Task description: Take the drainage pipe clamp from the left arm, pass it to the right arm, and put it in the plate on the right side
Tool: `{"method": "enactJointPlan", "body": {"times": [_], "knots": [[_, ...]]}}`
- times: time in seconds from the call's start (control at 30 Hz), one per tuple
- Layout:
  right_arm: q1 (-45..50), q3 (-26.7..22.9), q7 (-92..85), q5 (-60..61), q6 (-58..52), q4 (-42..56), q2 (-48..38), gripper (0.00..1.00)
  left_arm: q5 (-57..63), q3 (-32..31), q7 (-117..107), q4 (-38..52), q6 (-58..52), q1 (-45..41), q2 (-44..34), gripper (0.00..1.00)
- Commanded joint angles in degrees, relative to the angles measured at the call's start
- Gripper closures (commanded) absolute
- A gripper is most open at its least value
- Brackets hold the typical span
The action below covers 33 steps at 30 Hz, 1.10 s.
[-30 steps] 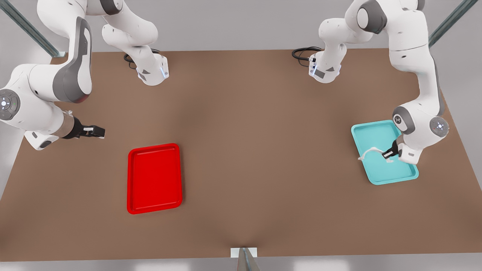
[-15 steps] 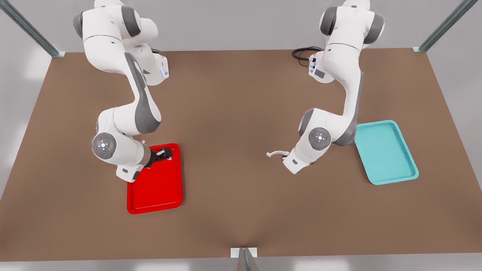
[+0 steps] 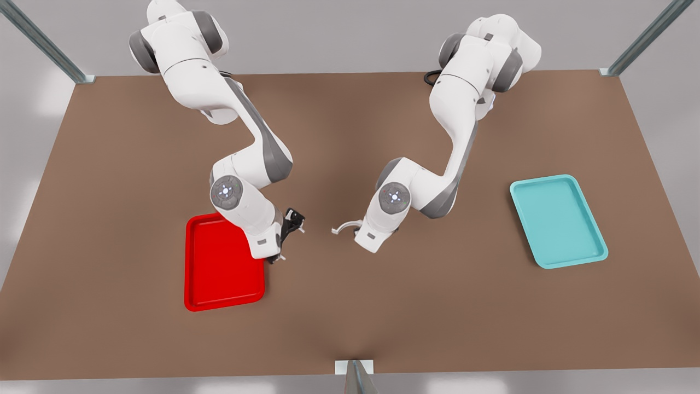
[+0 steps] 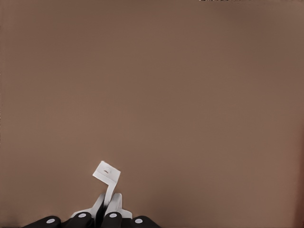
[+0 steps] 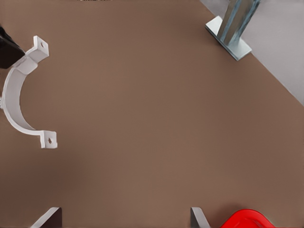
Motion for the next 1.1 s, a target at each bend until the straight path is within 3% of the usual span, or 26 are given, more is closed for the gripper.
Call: {"method": "enactJointPlan", "body": {"times": [0.0, 1.07], "knots": [[0.1, 0.7, -38.6, 0.1, 4.7, -0.1, -0.2, 0.0, -0.2, 0.0, -24.7, 0.0, -0.6, 0.0, -0.1, 0.79], [8.1, 2.3, -38.4, 9.7, 18.5, -4.7, 7.0, 0.0, -0.6, -1.1, -27.8, 4.3, -0.6, -0.3, 2.5, 0.79]]}}
